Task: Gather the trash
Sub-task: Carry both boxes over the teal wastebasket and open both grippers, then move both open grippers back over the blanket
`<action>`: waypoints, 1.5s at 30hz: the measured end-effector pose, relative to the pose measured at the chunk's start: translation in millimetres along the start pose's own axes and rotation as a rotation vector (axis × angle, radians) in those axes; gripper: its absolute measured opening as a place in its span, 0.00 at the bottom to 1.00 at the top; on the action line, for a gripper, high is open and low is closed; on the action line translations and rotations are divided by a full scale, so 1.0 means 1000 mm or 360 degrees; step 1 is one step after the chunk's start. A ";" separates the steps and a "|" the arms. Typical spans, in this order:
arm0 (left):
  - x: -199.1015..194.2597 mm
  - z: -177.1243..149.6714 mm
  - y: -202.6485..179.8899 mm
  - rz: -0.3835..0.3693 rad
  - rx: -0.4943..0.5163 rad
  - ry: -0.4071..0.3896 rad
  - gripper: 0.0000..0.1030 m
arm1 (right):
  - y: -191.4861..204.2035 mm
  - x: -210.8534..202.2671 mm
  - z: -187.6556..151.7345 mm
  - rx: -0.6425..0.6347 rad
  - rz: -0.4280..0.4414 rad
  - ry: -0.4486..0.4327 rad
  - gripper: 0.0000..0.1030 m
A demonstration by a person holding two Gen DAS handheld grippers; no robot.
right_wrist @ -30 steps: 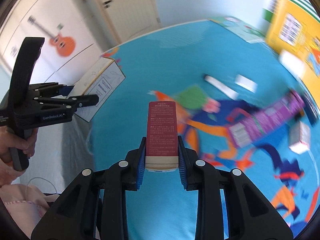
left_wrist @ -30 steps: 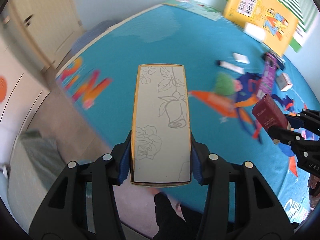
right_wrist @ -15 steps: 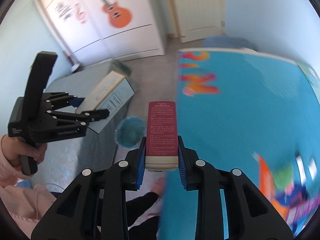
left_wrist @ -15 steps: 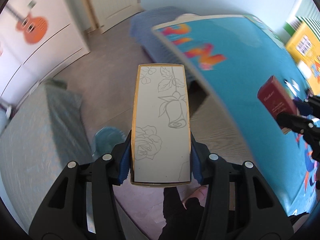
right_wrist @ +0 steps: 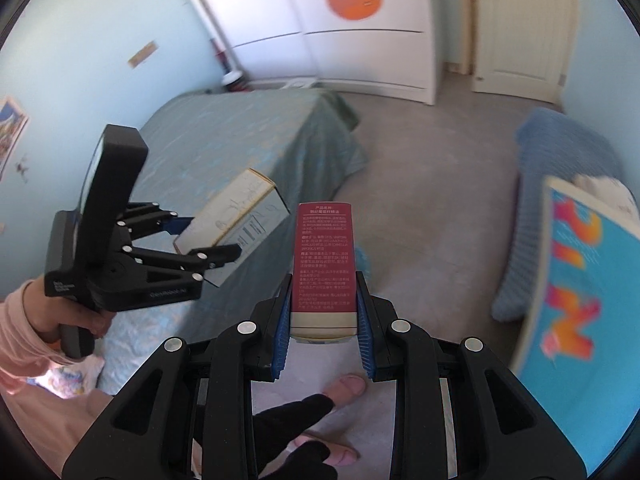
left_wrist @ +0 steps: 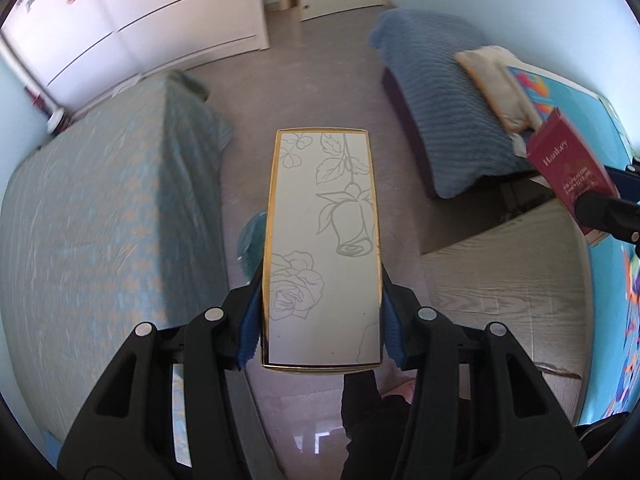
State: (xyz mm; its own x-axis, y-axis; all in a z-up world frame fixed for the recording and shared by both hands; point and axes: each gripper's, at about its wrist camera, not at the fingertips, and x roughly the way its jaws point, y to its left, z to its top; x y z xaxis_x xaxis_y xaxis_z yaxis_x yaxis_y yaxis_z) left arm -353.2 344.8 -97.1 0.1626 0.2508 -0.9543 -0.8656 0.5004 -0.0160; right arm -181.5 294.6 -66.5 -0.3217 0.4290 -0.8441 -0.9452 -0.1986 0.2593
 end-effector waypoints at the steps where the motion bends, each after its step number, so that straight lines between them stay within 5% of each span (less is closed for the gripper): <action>1: 0.001 0.000 0.007 0.0009 -0.0021 0.0007 0.45 | 0.005 0.003 0.005 -0.0019 0.0020 0.0010 0.28; 4: 0.006 0.003 0.026 0.0031 -0.0081 0.0023 0.47 | 0.024 0.019 0.032 -0.0110 0.0099 0.0026 0.28; 5: 0.007 0.005 0.032 0.0044 -0.0099 0.0027 0.54 | 0.030 0.021 0.037 -0.0132 0.0112 0.0028 0.30; 6: 0.010 0.006 0.034 0.0066 -0.0112 0.0036 0.79 | 0.035 0.027 0.045 -0.0151 0.0125 0.0031 0.38; 7: 0.012 0.008 0.038 0.0105 -0.0128 0.0027 0.88 | 0.038 0.028 0.045 -0.0154 0.0131 0.0035 0.68; 8: 0.012 0.008 0.041 0.0138 -0.0134 0.0013 0.93 | 0.041 0.030 0.050 -0.0157 0.0125 0.0029 0.80; 29: 0.019 0.024 0.037 0.0099 -0.0085 0.0042 0.93 | -0.001 -0.001 0.041 0.0040 -0.0022 -0.0043 0.79; 36: -0.001 0.039 -0.031 0.0041 0.0198 -0.0022 0.93 | -0.044 -0.054 -0.010 0.0311 -0.0159 -0.0174 0.79; 45: -0.025 0.041 -0.171 -0.0161 0.0657 -0.0089 0.93 | -0.099 -0.143 -0.118 0.0699 -0.0433 -0.0336 0.79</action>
State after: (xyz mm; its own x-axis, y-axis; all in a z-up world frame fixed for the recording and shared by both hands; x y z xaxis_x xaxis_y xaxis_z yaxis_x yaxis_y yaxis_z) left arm -190.4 286.7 -58.1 0.2722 0.2220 -0.9363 -0.5838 0.8116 0.0228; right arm -35.4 149.0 -26.9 -0.0243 0.5899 -0.8071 -0.9160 0.3103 0.2544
